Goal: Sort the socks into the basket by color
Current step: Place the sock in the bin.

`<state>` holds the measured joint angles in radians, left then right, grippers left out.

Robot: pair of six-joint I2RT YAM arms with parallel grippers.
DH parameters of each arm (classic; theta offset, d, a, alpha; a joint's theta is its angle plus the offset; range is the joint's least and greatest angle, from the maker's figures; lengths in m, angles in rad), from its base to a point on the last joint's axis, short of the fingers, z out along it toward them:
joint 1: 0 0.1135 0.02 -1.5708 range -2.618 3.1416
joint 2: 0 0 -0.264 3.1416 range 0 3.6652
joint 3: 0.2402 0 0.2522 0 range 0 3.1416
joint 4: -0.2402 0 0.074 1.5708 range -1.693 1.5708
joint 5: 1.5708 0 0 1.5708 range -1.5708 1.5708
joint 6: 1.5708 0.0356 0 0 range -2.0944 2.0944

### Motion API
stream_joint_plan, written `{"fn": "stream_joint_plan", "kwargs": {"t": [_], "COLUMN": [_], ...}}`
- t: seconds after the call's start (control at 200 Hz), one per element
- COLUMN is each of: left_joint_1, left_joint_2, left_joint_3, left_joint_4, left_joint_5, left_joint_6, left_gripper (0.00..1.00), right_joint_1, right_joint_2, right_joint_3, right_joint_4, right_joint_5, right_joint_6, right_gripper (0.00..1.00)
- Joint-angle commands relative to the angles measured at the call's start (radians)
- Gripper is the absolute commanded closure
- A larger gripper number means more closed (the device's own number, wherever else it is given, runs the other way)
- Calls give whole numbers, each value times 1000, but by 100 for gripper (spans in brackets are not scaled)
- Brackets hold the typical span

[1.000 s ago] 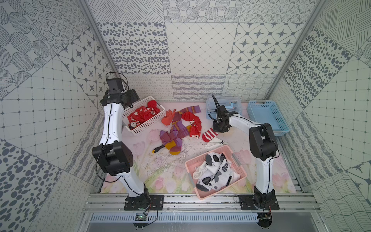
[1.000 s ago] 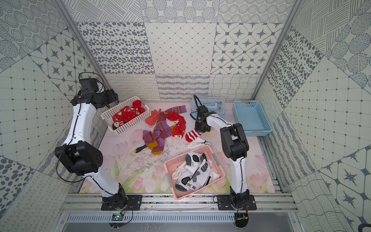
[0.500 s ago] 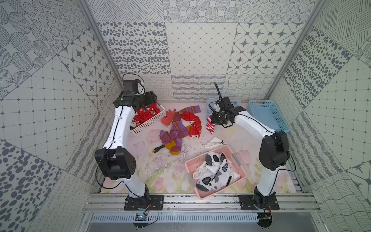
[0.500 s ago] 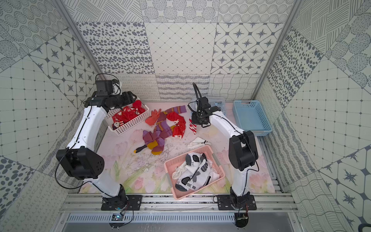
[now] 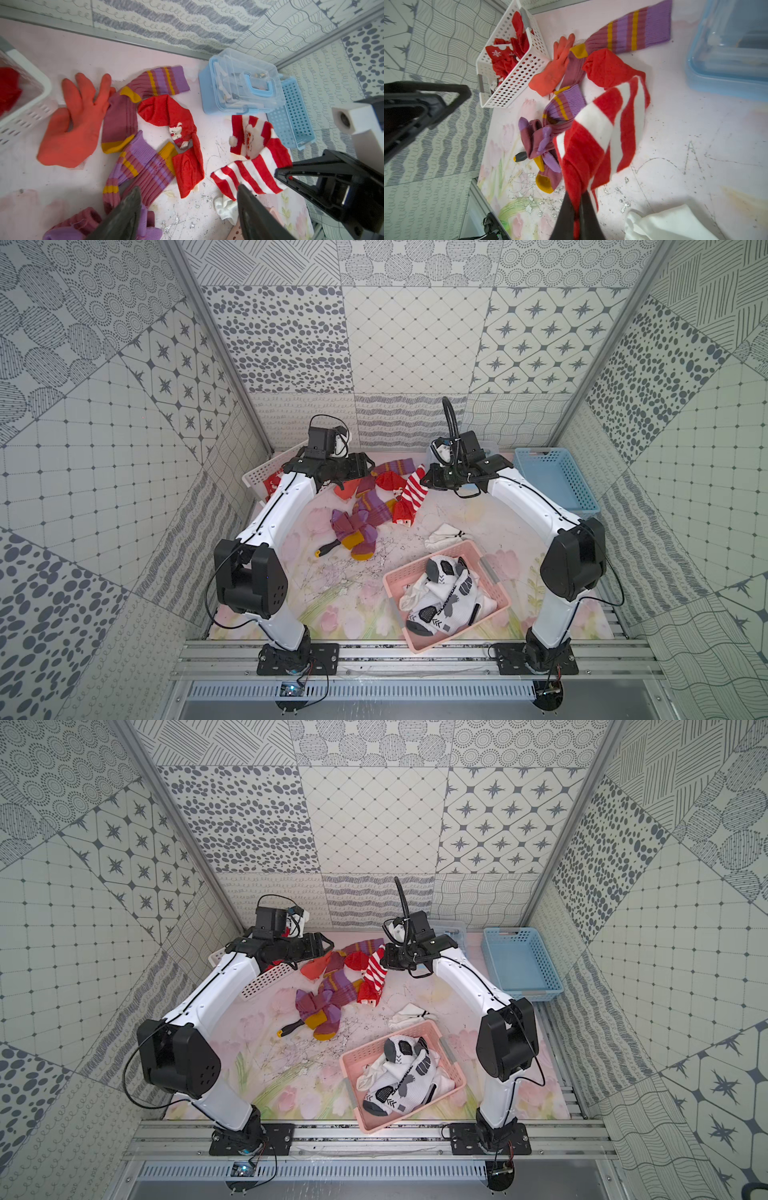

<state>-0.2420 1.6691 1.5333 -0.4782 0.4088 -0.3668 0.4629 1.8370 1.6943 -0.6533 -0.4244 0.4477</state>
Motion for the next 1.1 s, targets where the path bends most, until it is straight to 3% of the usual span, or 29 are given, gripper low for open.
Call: {"fn": "stream_joint_plan", "kwargs": {"t": [0.0, 0.3, 0.535, 0.935, 1.095], "left_joint_1": [-54, -114, -129, -140, -140], "left_joint_2": [18, 60, 71, 64, 67], "left_joint_3": [-31, -58, -98, -167, -195], "left_joint_4": [152, 300, 463, 576, 655], "left_joint_5": [58, 122, 179, 218, 257], "left_joint_6": [-64, -150, -287, -400, -465], "left_gripper": [27, 26, 25, 27, 34], "right_joint_1": [8, 46, 64, 66, 65], "right_joint_2": [-32, -36, -37, -36, -31], "right_joint_3": [28, 37, 38, 44, 52], "right_joint_4": [82, 109, 104, 89, 81], "right_joint_5": [-108, -189, -194, -184, -177], "right_joint_6": [35, 23, 8, -23, -36], "right_gripper": [100, 100, 100, 100, 100]}}
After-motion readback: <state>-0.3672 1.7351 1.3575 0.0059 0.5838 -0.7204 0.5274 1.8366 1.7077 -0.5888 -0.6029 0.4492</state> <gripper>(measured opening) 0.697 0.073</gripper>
